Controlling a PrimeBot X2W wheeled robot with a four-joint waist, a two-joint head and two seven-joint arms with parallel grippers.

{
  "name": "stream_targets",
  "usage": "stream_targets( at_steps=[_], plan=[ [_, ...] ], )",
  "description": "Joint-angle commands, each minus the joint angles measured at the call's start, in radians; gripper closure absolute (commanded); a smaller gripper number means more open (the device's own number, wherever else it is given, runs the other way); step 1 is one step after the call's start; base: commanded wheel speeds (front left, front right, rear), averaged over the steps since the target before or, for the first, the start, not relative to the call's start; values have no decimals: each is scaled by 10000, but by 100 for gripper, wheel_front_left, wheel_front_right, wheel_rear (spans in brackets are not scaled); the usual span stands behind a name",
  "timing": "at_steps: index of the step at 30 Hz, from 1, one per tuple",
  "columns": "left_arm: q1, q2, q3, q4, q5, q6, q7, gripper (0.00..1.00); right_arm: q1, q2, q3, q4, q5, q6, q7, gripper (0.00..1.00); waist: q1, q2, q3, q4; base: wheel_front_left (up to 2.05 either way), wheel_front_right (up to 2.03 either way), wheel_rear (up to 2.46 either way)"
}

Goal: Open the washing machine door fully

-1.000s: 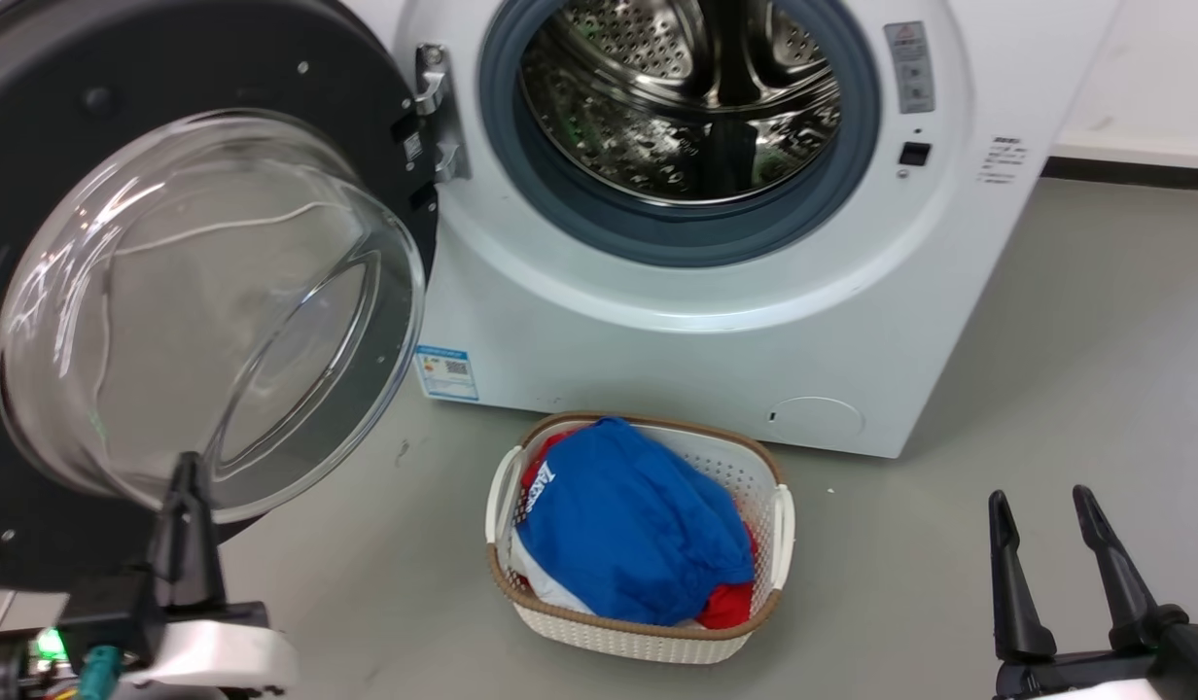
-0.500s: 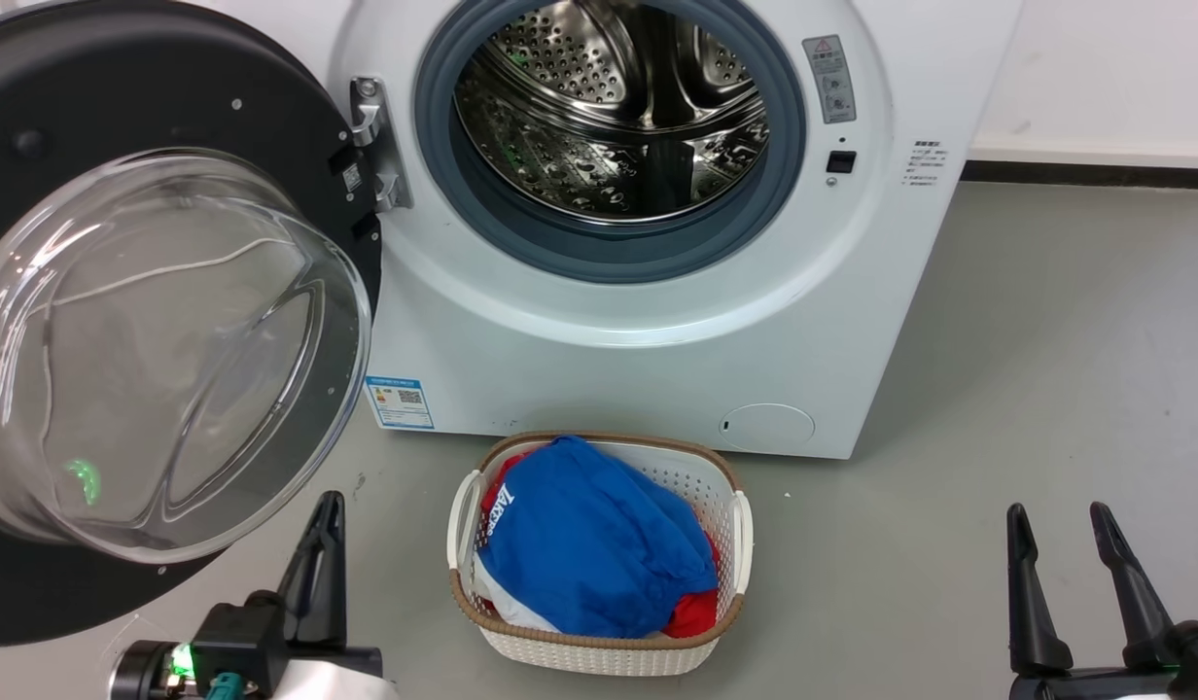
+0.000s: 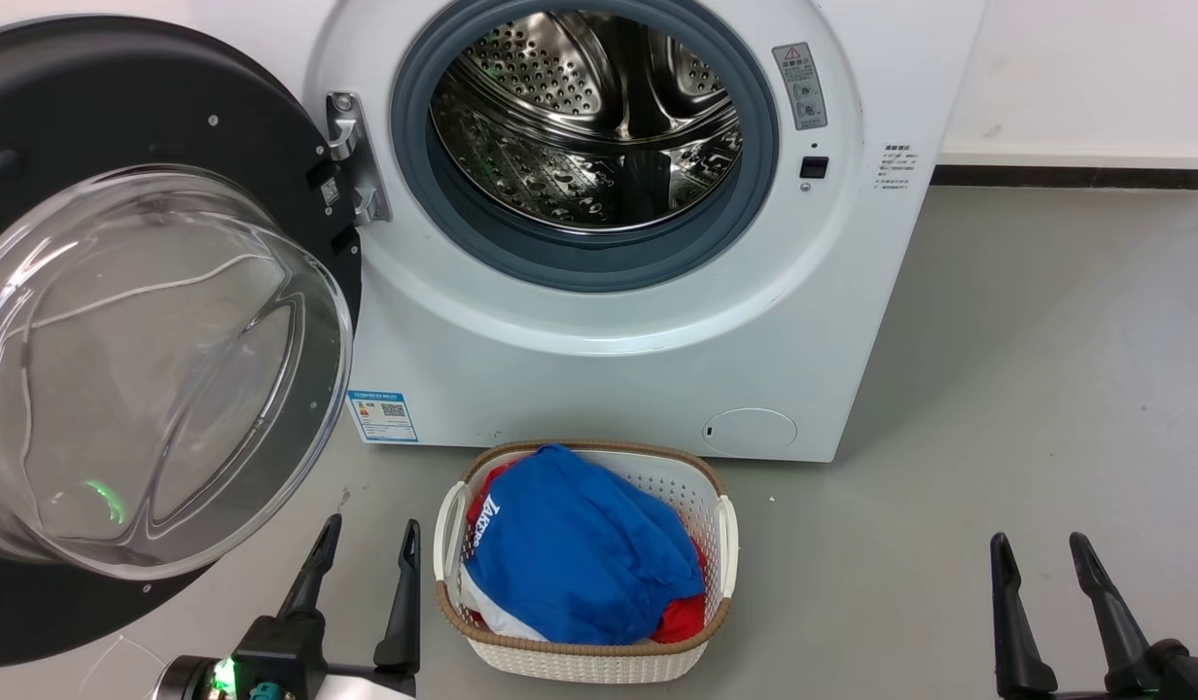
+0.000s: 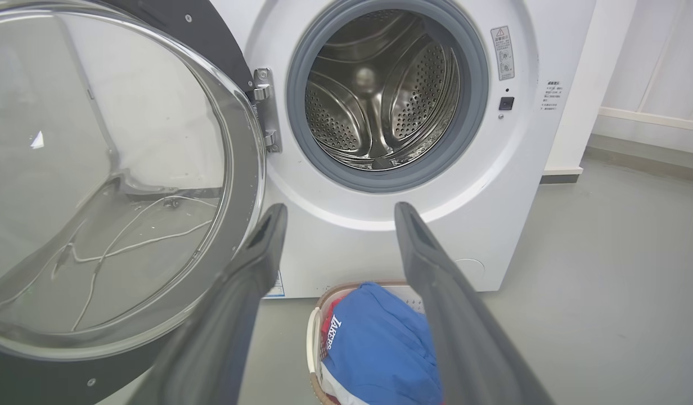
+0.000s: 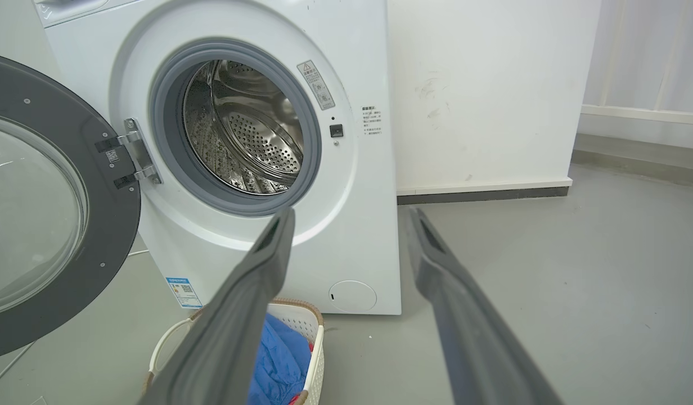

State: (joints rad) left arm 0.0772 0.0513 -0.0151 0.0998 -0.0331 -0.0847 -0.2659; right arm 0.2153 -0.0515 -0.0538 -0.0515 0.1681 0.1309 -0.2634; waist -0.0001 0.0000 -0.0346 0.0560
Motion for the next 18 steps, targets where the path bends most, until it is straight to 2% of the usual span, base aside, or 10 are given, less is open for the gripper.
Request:
stream_targets(
  at_steps=[1, 14, 15, 18],
  plan=[
    [80, -13, 1, 5, -43, 40, 26, 0, 134, 25, 7, 32, 63, -3, -17, 0, 1, 0, -3, -5, 0, 0, 0],
    [162, -15, -106, 175, -60, 221, 27, 0, 150, 25, 44, 87, 105, -3, -17, 0, 1, 0, -61, -52, 0, 0, 0],
    [107, 0, -111, 219, -87, 183, -4, 100, 9, 2, 40, 132, 79, 0, 2, 100, 1, 0, -60, -53, 0, 0, 0],
    [215, -2, -103, 519, -127, 182, 18, 100, 12, 4, 58, 401, 119, 0, 16, 100, 1, 0, -61, -56, 0, 0, 0]
  ],
)
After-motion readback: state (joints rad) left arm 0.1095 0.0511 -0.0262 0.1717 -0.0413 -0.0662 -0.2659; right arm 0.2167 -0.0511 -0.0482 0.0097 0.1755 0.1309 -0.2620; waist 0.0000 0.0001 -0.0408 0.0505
